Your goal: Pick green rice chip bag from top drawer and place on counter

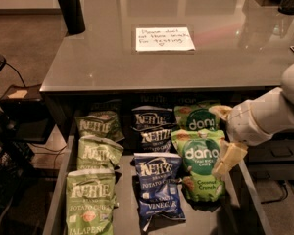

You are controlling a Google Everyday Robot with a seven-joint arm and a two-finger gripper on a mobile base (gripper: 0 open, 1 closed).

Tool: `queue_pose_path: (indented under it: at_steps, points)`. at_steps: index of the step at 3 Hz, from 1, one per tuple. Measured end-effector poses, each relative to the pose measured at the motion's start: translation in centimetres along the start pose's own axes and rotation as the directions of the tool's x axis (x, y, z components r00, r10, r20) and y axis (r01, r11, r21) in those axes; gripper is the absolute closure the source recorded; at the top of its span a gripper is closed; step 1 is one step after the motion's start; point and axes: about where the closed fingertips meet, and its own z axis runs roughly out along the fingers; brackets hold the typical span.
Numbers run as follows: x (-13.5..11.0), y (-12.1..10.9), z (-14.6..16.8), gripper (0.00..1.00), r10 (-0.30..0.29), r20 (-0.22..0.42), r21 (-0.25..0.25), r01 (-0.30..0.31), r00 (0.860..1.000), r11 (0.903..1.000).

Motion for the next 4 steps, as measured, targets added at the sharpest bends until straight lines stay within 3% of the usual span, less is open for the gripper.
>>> queue_pose_path:
  at_steps: [2, 4]
  points:
    - [0.4, 0.0, 5.1, 0.00, -0.114, -0.057, -0.086, 0.109, 0.992, 0.9903]
    - [1.9, -0.8, 8.4, 0.00, -0.180, -0.150, -0.164, 0.155, 0.972, 0.9741]
